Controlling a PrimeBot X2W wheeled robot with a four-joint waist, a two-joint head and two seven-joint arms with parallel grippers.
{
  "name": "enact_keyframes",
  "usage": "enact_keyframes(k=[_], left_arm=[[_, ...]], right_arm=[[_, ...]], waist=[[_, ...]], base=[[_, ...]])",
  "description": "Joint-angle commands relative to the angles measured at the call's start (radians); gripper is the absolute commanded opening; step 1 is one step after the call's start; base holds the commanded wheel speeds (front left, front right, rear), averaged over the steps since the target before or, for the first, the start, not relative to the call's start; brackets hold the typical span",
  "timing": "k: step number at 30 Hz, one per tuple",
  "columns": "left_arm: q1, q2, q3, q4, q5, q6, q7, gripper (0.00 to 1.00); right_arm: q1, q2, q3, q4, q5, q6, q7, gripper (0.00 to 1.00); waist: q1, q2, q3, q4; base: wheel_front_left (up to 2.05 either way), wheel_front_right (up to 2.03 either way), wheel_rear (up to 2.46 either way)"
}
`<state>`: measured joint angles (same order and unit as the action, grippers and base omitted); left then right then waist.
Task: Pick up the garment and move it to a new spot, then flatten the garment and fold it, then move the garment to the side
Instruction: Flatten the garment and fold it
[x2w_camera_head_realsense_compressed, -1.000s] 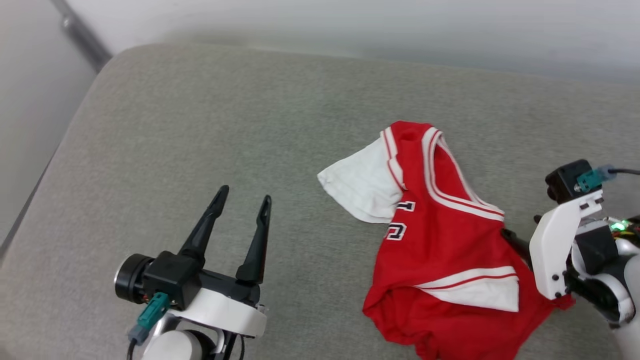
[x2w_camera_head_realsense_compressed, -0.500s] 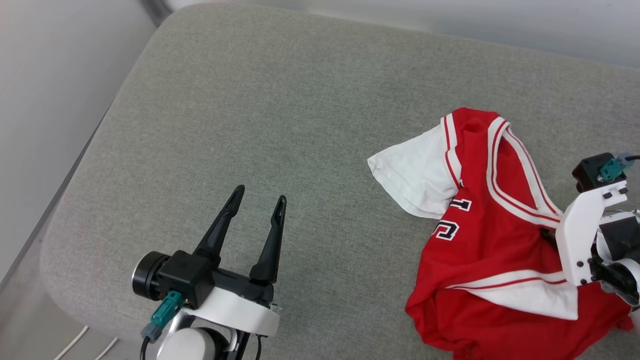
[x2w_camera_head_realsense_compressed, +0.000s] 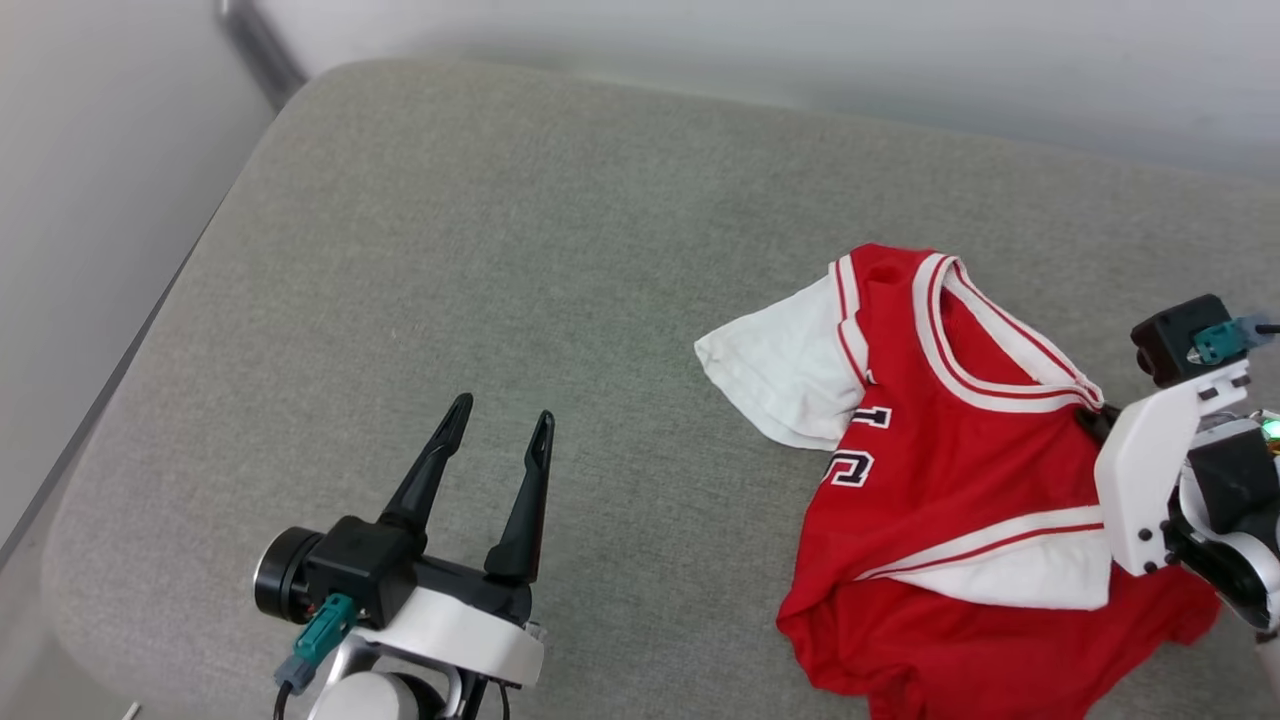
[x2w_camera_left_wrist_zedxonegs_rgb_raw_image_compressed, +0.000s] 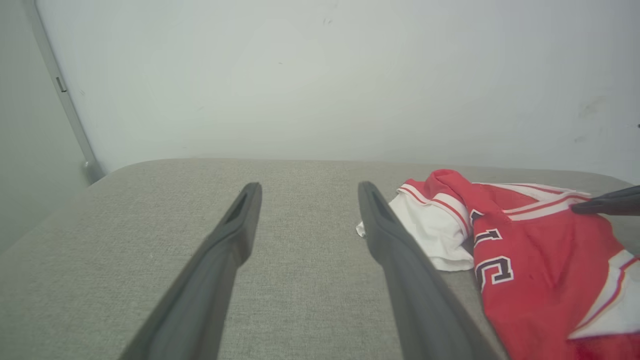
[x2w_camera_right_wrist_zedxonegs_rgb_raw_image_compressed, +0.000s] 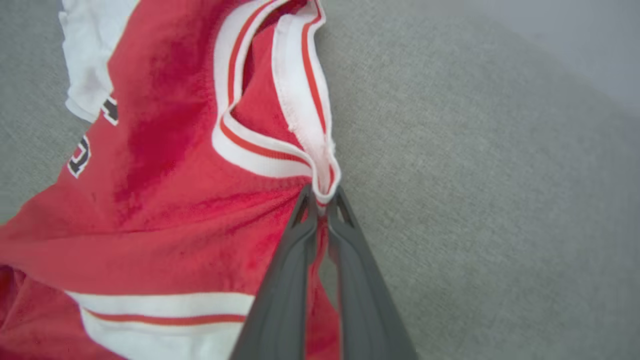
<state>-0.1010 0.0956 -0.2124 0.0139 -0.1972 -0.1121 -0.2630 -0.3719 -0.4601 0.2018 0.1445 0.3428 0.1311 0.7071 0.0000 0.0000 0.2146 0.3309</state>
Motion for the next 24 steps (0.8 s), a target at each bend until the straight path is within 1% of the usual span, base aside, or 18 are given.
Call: enact_keyframes(k=[1, 6, 11, 12, 14, 18, 20, 22, 24], left_arm=[[0.02, -0.003, 0.009, 0.004, 0.006, -0.004, -0.002, 1.0], [0.035, -0.007, 0.023, 0.003, 0.009, -0.009, -0.002, 1.0], [0.038, -0.012, 0.027, -0.006, 0.008, -0.014, -0.002, 1.0], [0.037, -0.013, 0.027, -0.008, 0.008, -0.015, -0.003, 1.0], [0.025, -0.016, 0.021, -0.009, 0.009, -0.016, -0.003, 1.0], [0.002, -0.023, 0.006, -0.007, 0.007, -0.016, -0.003, 1.0], [-0.008, -0.026, -0.002, -0.004, 0.005, -0.017, -0.003, 1.0], [-0.018, -0.028, -0.009, -0.003, 0.003, -0.017, -0.003, 1.0], [-0.027, -0.031, -0.015, 0.001, 0.001, -0.017, -0.003, 1.0]], right_arm=[[0.029, -0.013, -0.011, -0.042, 0.008, -0.001, -0.002, 0.0], [0.082, -0.047, -0.073, -0.196, 0.015, -0.001, 0.045, 0.0], [0.109, -0.109, -0.123, -0.334, 0.013, -0.001, 0.133, 0.0], [0.106, -0.132, -0.123, -0.351, 0.013, -0.001, 0.153, 0.0], [0.081, -0.206, -0.109, -0.371, -0.007, -0.001, 0.179, 0.0], [0.015, -0.341, -0.065, -0.318, -0.024, -0.001, 0.195, 0.0], [-0.027, -0.389, -0.046, -0.259, -0.027, -0.001, 0.202, 0.0], [-0.063, -0.44, -0.003, -0.196, -0.035, -0.001, 0.2, 0.0], [-0.104, -0.471, 0.045, -0.136, -0.048, -0.001, 0.185, 0.0]], waist=[[0.0, 0.0, -0.037, -0.031], [0.0, 0.0, -0.062, -0.045], [0.0, 0.0, -0.048, -0.037], [0.0, 0.0, -0.04, -0.033], [0.0, 0.0, -0.018, -0.02], [0.0, 0.0, 0.025, 0.011], [0.0, 0.0, 0.046, 0.029], [0.0, 0.0, 0.067, 0.048], [0.0, 0.0, 0.084, 0.064]], base=[[0.0, 0.0, 0.0], [0.0, 0.0, 0.0], [0.0, 0.0, 0.0], [0.0, 0.0, 0.0], [0.0, 0.0, 0.0], [0.0, 0.0, 0.0], [0.0, 0.0, 0.0], [0.0, 0.0, 0.0], [0.0, 0.0, 0.0]])
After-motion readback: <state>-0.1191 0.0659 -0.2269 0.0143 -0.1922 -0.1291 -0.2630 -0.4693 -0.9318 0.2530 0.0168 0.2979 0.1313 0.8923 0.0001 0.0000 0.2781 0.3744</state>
